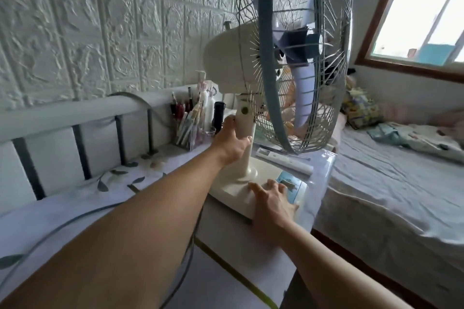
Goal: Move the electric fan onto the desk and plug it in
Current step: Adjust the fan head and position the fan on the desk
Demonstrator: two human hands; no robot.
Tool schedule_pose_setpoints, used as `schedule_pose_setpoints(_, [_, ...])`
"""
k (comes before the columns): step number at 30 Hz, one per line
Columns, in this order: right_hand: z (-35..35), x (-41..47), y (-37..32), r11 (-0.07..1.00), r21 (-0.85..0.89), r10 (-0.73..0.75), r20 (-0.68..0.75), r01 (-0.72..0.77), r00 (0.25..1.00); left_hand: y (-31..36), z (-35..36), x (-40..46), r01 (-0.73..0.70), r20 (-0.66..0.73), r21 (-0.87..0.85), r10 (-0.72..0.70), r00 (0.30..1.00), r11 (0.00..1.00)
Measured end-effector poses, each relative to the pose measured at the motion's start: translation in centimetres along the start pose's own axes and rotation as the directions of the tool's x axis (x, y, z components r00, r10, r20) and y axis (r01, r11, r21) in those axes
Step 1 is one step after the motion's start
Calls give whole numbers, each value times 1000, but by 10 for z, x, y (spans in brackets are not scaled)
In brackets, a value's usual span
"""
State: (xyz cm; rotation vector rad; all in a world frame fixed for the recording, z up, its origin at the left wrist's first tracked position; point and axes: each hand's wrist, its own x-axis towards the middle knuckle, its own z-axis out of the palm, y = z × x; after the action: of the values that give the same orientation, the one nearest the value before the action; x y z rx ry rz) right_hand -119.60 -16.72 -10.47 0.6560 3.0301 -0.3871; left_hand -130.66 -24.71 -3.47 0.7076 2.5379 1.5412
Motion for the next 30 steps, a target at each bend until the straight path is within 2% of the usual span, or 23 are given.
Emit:
schedule_pose_setpoints(4, [-4,5,2,996,-67,-50,60,54,997,2,9,13,5,-68,-68,-10,998,998])
schedule_pose_setpoints(11, [-9,14,29,982,-101,-156,36,159,987,-1,17,19,-64,-179,34,70,981,997])
schedule_pose_setpoints(16, [-15,28,64,954,-177,-241,23,241,970,3,30,15,-4,-339,173,64,939,985])
schedule_pose_setpoints(19, [-20,41,85,942,-197,-270,26,270,962,6,39,10,46,-409,164,26,912,985])
schedule_pose_setpoints(21, [-21,49,92,937,-187,-297,14,294,955,7,41,10,72,-403,158,-2,915,985])
schedule_pose_setpoints(24, [-17,51,92,936,-212,-289,-4,282,957,6,32,14,29,-266,185,21,964,982])
schedule_pose_setpoints(26, [-11,47,87,943,-224,-255,-9,246,967,2,19,18,-34,-45,-23,33,998,999])
schedule_pose_setpoints(28, [-8,44,76,941,-226,-253,21,251,967,-5,5,20,6,214,-210,40,976,978])
schedule_pose_setpoints(30, [-6,44,63,946,-216,-231,71,241,970,-13,-2,20,51,352,-208,27,935,977])
